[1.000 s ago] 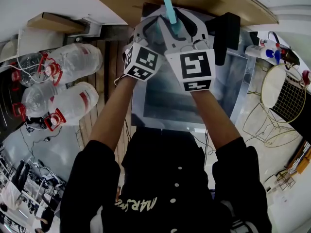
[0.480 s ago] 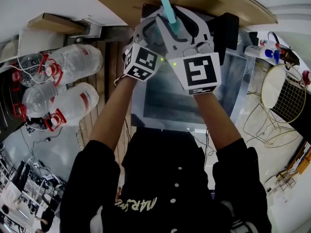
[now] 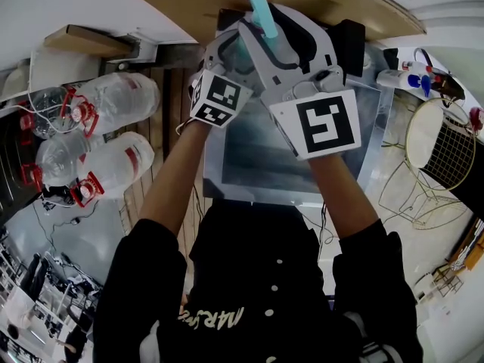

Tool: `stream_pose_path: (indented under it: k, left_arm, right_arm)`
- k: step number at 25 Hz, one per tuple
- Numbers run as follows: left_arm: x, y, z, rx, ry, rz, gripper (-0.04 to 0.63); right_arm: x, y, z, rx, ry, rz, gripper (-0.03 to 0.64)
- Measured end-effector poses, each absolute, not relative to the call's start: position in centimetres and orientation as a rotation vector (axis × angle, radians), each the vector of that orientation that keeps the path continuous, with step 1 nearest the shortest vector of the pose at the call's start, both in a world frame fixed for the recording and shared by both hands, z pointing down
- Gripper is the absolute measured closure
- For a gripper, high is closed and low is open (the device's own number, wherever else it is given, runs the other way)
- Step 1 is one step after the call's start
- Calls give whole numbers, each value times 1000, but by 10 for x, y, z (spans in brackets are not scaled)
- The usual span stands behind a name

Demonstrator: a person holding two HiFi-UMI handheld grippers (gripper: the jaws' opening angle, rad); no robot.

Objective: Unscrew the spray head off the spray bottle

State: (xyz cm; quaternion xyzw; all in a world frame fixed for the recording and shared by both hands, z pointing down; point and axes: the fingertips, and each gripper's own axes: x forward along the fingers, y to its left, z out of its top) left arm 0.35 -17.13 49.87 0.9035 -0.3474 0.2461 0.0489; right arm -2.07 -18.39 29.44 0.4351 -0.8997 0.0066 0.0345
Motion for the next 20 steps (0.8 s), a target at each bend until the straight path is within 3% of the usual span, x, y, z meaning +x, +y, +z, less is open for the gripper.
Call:
stream_pose_path:
  k: [20]
  left_arm:
    - [5, -171, 499, 2751, -1067, 741, 232]
  right_arm:
    - [8, -171, 220, 1383, -2871, -39, 460]
